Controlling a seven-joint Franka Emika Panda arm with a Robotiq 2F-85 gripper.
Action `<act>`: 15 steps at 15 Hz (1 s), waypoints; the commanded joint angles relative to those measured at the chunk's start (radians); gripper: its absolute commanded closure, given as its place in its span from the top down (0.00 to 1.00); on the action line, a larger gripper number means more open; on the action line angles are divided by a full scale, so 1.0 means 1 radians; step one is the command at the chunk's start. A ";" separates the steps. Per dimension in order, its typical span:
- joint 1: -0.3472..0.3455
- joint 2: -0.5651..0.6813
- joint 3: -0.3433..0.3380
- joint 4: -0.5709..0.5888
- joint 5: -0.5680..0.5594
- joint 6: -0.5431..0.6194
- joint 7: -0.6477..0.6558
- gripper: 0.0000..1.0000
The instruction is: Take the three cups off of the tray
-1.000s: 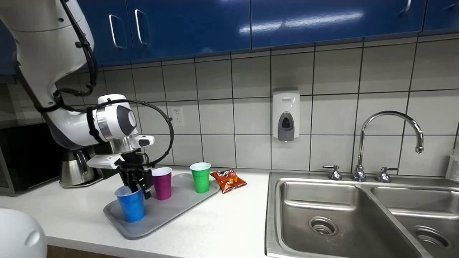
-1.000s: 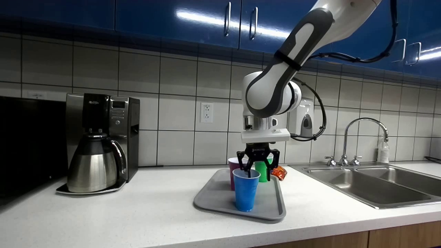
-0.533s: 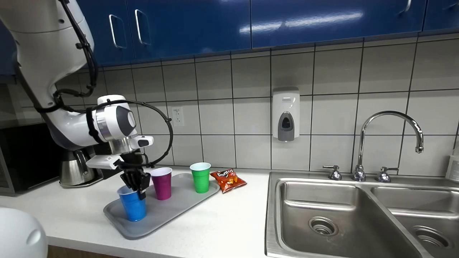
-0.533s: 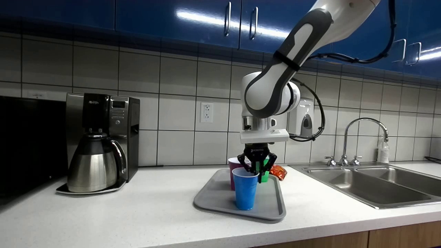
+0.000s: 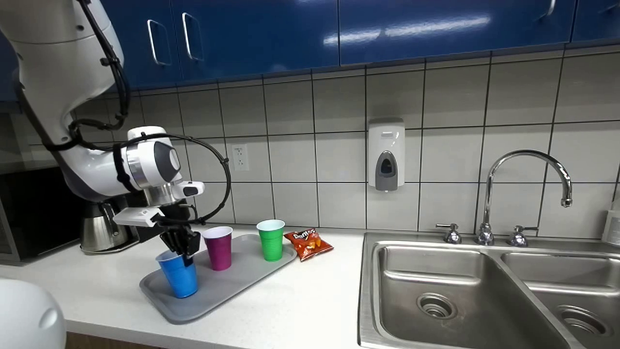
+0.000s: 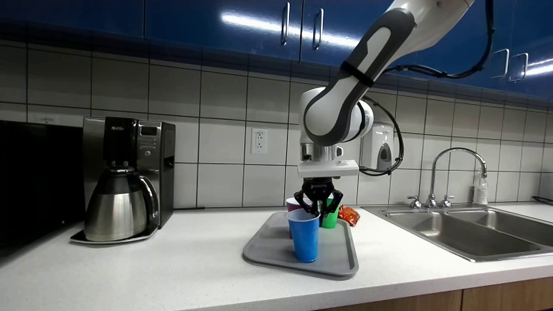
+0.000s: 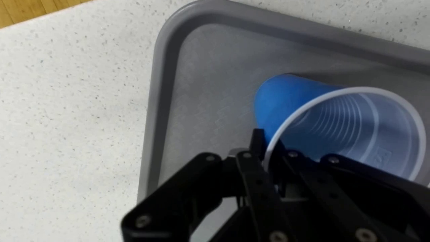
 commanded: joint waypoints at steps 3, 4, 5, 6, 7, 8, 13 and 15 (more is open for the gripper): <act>0.020 -0.043 -0.009 0.013 -0.013 0.022 0.031 0.01; 0.019 -0.050 -0.009 0.011 -0.012 0.027 0.029 0.01; 0.017 -0.059 -0.009 0.007 -0.011 0.031 0.028 0.01; 0.014 -0.069 -0.010 0.001 -0.011 0.034 0.027 0.01; 0.011 -0.078 -0.010 -0.003 -0.009 0.036 0.024 0.01; 0.008 -0.089 -0.011 -0.009 -0.009 0.038 0.023 0.01; -0.010 -0.146 -0.021 -0.044 -0.002 0.044 0.012 0.01; -0.020 -0.171 -0.025 -0.063 0.000 0.045 0.008 0.01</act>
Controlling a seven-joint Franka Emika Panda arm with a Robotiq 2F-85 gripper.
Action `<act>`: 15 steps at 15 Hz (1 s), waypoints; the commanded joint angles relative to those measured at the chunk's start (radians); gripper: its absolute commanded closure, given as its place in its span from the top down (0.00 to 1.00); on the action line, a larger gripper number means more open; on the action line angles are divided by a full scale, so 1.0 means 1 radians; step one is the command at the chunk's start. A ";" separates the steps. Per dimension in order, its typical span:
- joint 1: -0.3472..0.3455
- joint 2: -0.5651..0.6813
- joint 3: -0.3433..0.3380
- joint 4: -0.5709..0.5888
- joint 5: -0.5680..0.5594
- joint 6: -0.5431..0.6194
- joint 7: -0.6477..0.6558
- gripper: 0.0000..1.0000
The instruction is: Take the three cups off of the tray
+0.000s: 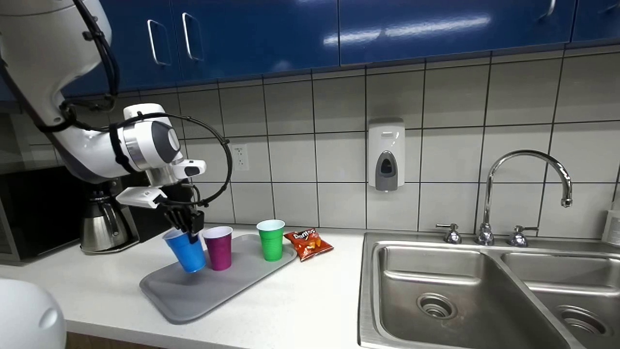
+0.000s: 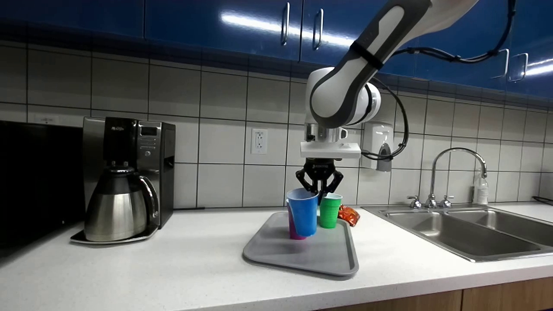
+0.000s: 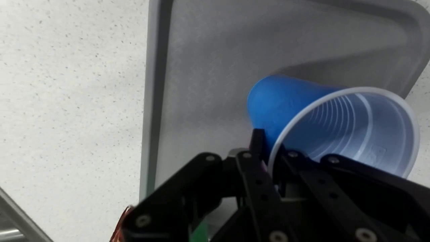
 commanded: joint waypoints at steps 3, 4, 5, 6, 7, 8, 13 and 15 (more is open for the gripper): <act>-0.041 -0.115 -0.004 -0.092 0.005 0.017 0.000 0.01; -0.049 -0.128 -0.006 -0.104 0.007 0.017 -0.002 0.01; -0.057 -0.143 -0.007 -0.118 0.007 0.018 -0.003 0.01; -0.067 -0.158 -0.010 -0.132 0.010 0.019 -0.006 0.01; -0.077 -0.170 -0.013 -0.145 0.014 0.020 -0.012 0.01; -0.087 -0.185 -0.016 -0.161 0.018 0.024 -0.018 0.01; -0.143 -0.232 -0.039 -0.222 0.031 0.052 -0.047 0.01; -0.166 -0.241 -0.054 -0.242 0.034 0.070 -0.064 0.01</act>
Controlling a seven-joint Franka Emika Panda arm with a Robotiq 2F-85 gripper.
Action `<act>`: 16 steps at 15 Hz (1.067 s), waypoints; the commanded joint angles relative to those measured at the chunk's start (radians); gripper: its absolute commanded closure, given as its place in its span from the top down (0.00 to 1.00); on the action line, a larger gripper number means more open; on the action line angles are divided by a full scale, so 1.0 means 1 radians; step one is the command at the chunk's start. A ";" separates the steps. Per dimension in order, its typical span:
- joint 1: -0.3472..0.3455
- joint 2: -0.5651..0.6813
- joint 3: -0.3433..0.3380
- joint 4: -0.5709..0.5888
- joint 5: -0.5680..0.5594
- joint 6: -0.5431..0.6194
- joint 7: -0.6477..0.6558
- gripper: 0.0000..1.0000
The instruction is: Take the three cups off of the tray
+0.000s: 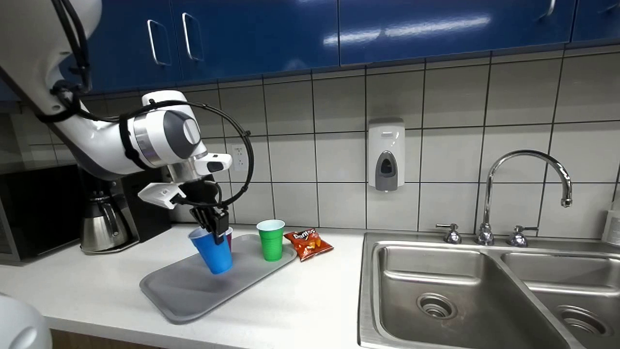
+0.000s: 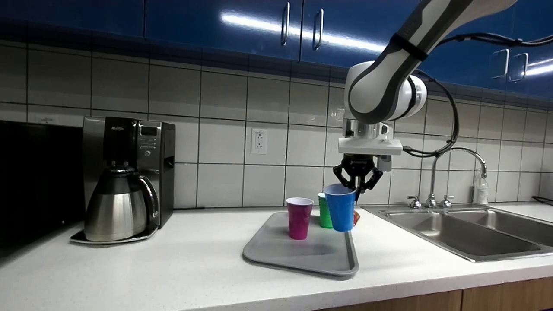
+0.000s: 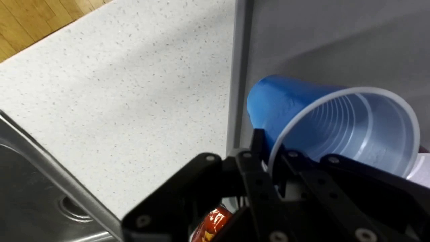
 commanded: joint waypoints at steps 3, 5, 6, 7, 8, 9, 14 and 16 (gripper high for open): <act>-0.077 -0.049 -0.036 -0.078 0.033 0.073 -0.089 0.01; -0.102 -0.044 -0.050 -0.088 0.029 0.097 -0.107 0.01; -0.112 -0.042 -0.058 -0.093 0.033 0.107 -0.119 0.01; -0.121 -0.040 -0.065 -0.097 0.035 0.118 -0.133 0.01; -0.130 -0.038 -0.072 -0.100 0.038 0.128 -0.145 0.01; -0.139 -0.033 -0.078 -0.103 0.041 0.137 -0.158 0.01; -0.170 -0.013 -0.104 -0.114 0.074 0.162 -0.212 0.01; -0.179 -0.004 -0.110 -0.120 0.091 0.168 -0.219 0.01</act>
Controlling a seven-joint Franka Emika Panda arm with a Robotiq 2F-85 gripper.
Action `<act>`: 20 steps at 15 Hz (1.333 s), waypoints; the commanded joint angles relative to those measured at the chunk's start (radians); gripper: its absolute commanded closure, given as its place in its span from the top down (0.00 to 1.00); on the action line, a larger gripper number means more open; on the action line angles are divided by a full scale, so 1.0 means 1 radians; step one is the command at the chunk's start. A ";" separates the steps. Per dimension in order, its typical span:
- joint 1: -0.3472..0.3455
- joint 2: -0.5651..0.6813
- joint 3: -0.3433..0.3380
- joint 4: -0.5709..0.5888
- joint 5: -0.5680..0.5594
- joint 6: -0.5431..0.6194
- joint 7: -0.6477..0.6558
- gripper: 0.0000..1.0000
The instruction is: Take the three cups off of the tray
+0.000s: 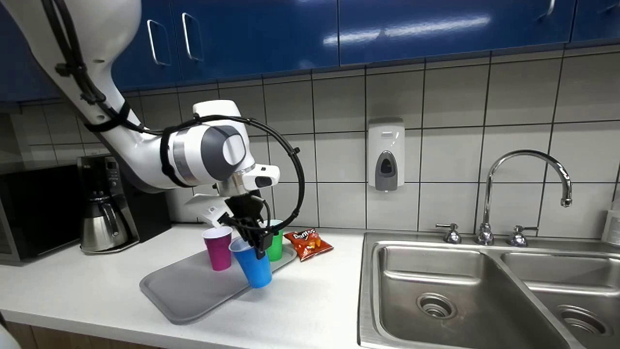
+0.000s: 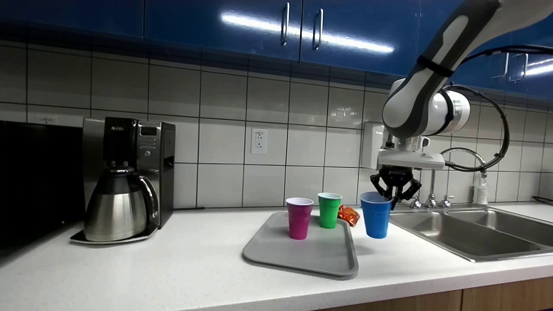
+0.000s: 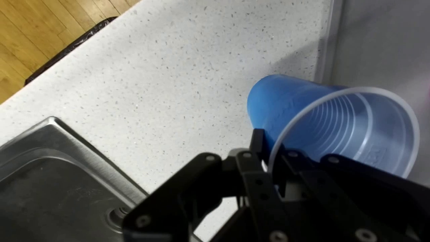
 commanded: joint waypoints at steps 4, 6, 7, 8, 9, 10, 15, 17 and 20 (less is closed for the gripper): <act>-0.036 0.021 -0.016 -0.025 0.079 0.028 -0.056 0.01; -0.036 0.028 -0.022 -0.028 0.103 0.023 -0.062 0.01; -0.037 0.031 -0.024 -0.029 0.109 0.022 -0.062 0.01; -0.037 0.036 -0.026 -0.029 0.117 0.016 -0.061 0.01; -0.038 0.041 -0.028 -0.028 0.122 0.012 -0.058 0.01; -0.037 0.045 -0.030 -0.030 0.129 0.012 -0.059 0.01; -0.037 0.070 -0.036 -0.034 0.136 0.011 -0.051 0.01; -0.037 0.077 -0.039 -0.034 0.134 0.011 -0.049 0.01; -0.036 0.087 -0.045 -0.033 0.134 0.007 -0.049 0.32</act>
